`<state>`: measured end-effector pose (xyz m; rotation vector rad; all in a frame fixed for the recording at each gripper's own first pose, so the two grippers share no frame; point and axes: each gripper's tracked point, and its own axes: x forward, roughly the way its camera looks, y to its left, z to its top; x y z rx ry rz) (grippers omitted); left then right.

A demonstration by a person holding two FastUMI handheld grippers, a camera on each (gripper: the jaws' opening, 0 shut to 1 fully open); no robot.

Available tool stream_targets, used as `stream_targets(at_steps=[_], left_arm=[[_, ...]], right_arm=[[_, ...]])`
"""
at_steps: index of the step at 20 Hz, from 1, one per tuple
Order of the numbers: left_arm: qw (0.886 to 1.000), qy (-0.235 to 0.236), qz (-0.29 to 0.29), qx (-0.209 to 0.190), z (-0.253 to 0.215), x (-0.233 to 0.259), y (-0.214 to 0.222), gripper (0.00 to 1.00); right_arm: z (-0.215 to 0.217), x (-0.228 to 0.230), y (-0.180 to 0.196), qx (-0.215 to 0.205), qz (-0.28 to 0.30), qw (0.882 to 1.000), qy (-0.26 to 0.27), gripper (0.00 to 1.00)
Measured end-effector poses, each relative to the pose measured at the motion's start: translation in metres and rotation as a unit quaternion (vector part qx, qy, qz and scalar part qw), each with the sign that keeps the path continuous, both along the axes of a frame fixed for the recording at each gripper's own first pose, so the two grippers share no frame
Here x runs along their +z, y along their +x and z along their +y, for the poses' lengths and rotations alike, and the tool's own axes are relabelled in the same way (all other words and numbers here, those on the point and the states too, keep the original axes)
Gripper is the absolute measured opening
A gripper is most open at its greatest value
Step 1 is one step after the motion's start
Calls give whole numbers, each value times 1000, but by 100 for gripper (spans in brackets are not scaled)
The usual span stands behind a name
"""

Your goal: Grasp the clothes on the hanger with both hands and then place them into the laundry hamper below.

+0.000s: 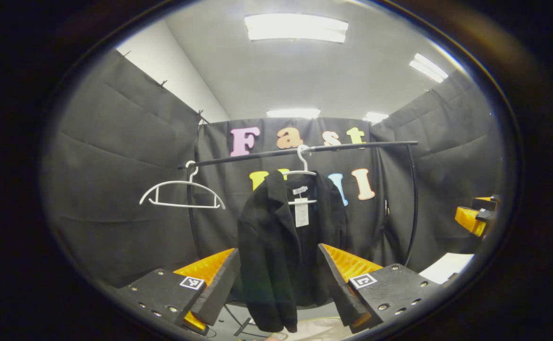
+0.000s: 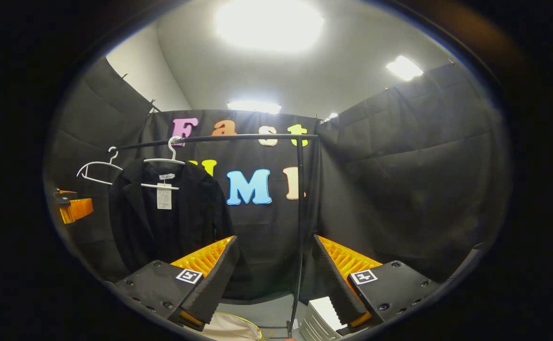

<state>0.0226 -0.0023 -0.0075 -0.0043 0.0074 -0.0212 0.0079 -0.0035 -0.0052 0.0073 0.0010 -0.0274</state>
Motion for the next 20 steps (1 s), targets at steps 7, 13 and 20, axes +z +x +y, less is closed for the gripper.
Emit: stream_targets(at_steps=[7,13,20], left_arm=[[1000,-2,0,-13,0,-4,12,94],[999,-14,5,-33,-1,-11,30,96],[999,-14,12,-30,-4,-14,56,96]], right_arm=[[18,0,8,5,0,1000,3,97],[50,5,17,15,-11,1000,0,98],[85,10,54,51,-14,998,15,97]])
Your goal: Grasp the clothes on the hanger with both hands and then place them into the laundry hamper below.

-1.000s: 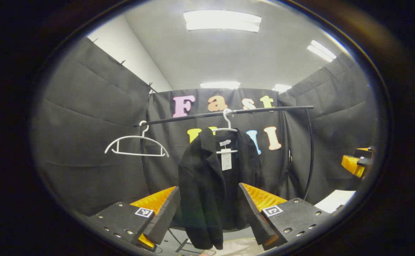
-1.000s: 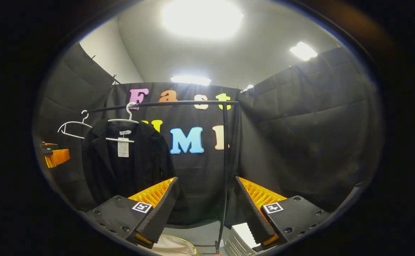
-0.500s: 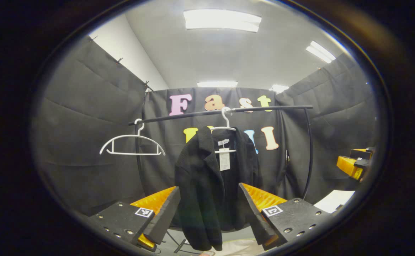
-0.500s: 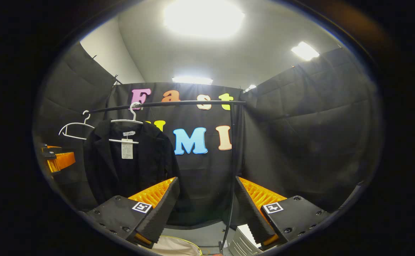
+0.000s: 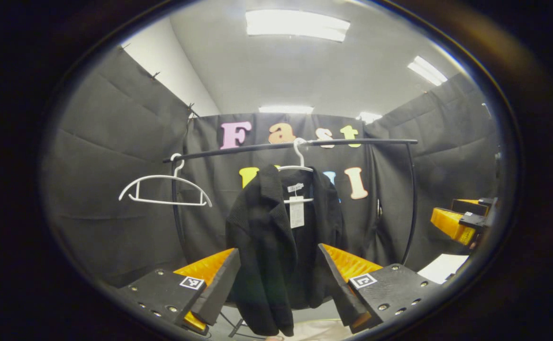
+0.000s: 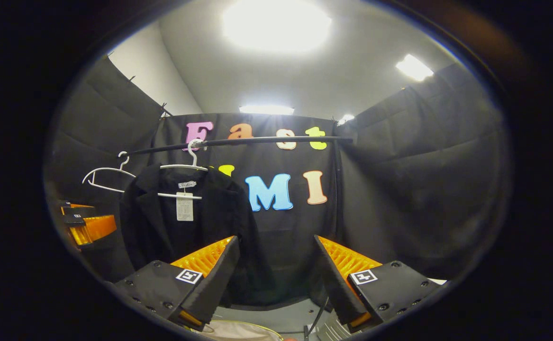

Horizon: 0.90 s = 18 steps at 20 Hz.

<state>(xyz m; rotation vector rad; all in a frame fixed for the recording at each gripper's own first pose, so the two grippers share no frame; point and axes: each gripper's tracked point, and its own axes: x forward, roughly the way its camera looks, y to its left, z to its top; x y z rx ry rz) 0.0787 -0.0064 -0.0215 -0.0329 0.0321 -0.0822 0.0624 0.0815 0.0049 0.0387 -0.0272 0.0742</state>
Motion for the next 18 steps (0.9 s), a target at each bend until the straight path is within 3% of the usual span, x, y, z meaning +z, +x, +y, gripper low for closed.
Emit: stream_targets(at_steps=[9,18], left_arm=[[998,21,8,50,-18,-5,52,96],[994,18,17,107,-30,-22,110,96]], right_arm=[[42,-7,86,90,12,995,31,97],[91,-14,146,193,10,980,36,96]])
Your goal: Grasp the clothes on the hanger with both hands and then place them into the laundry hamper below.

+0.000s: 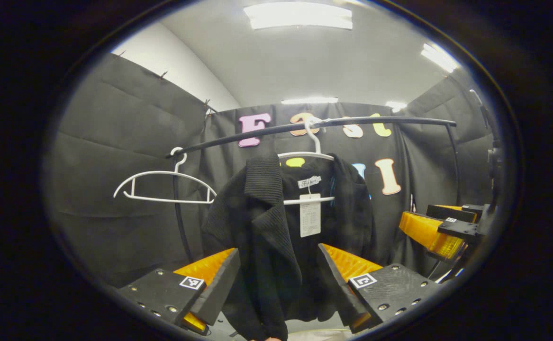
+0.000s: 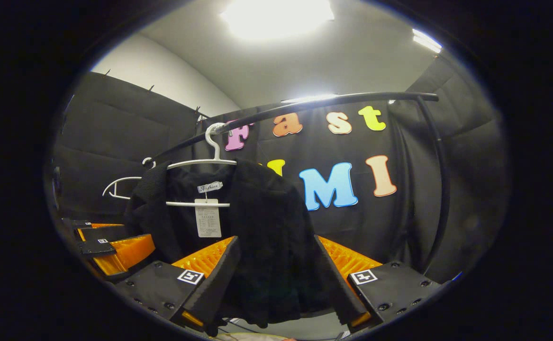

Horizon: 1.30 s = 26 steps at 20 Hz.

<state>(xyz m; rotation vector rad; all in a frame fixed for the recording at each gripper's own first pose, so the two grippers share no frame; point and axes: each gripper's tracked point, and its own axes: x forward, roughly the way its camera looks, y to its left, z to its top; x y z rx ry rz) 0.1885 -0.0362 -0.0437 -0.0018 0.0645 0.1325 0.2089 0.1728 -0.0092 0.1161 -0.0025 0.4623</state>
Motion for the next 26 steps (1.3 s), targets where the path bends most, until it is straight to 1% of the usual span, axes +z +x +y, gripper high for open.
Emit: stream_targets(at_steps=[3,4,5,8,11,16,21,26], left_arm=[[1000,1,-2,18,-1,-2,16,96],[1000,0,-3,22,-1,-3,20,96],[1000,0,-3,27,0,-5,23,95],[999,-1,-2,45,3,-10,34,96],[998,-4,3,66,9,-17,44,96],[995,-2,5,95,17,-26,58,96],[993,-5,4,117,24,-31,65,96],[991,0,15,136,27,-40,70,96]], right_arm=[[18,-1,17,28,-6,1000,-4,95],[24,-1,22,36,-9,999,-6,96],[30,-2,28,44,-11,999,-8,96],[48,-3,42,69,-17,997,-13,96],[66,-9,57,86,-13,996,-14,96],[92,-16,77,107,7,994,6,96],[99,-25,94,92,15,996,-4,96],[97,-29,111,75,38,996,16,95]])
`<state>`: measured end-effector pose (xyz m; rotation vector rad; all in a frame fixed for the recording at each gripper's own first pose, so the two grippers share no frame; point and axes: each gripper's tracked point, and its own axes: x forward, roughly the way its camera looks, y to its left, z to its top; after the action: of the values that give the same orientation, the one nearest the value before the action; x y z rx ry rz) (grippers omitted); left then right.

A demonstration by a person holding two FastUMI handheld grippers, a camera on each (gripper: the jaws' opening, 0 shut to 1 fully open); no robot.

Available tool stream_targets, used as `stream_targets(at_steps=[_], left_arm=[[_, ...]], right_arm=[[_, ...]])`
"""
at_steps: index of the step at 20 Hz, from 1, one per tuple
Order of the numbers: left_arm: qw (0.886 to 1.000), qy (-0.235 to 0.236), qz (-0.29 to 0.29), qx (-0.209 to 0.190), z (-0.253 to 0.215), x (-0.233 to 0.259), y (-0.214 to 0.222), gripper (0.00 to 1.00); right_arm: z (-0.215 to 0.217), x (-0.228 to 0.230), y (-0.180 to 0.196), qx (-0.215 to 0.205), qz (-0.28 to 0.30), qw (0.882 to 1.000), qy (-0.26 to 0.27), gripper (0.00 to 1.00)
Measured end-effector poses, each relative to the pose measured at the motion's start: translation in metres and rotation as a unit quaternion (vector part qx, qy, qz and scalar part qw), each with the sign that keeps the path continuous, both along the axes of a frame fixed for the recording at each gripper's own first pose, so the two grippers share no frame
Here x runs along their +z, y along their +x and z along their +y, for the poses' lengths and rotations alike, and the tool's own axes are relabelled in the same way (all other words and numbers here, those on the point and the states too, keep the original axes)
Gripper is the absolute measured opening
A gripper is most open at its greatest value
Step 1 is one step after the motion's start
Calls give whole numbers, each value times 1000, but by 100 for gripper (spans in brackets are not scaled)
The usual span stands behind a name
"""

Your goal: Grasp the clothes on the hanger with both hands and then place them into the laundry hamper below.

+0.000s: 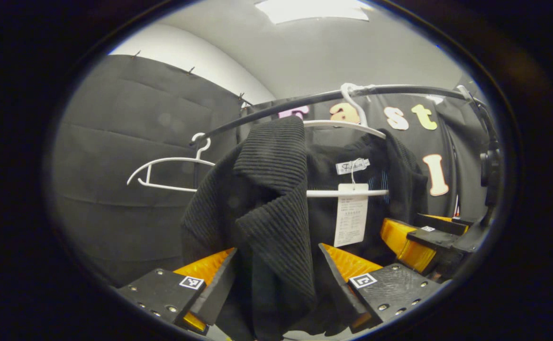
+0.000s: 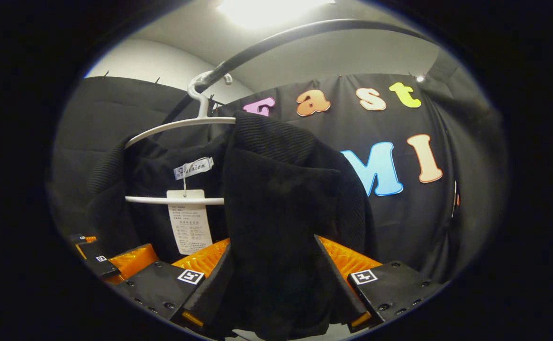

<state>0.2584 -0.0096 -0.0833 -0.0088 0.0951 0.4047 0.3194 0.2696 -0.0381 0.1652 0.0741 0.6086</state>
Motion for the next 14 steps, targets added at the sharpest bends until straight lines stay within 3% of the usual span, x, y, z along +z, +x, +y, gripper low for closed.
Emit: stream_targets(at_steps=[2,4,5,6,7,8,9,10,14], left_arm=[[1000,7,6,6,3,-2,0,96],[1000,10,8,11,5,-2,0,81],[1000,12,10,10,5,-2,1,74],[1000,14,12,7,5,-3,1,74],[1000,19,13,9,6,-1,1,72],[1000,17,12,1,5,-2,4,61],[1000,16,14,-9,0,-1,3,51],[1000,19,15,-17,0,-1,4,51],[999,46,-5,-26,2,18,1,18]], right_arm=[[-1,-2,4,-3,7,1000,2,94],[1,-1,6,-3,8,1000,6,84],[2,0,8,-3,8,1000,5,74],[2,0,10,-4,8,1000,2,64],[2,1,13,-7,7,1000,-3,47],[0,2,16,-13,3,1000,-9,38],[-4,5,19,-29,-4,999,-15,22],[-8,7,21,-40,-11,999,-25,6],[-5,15,15,-28,-28,998,-38,1]])
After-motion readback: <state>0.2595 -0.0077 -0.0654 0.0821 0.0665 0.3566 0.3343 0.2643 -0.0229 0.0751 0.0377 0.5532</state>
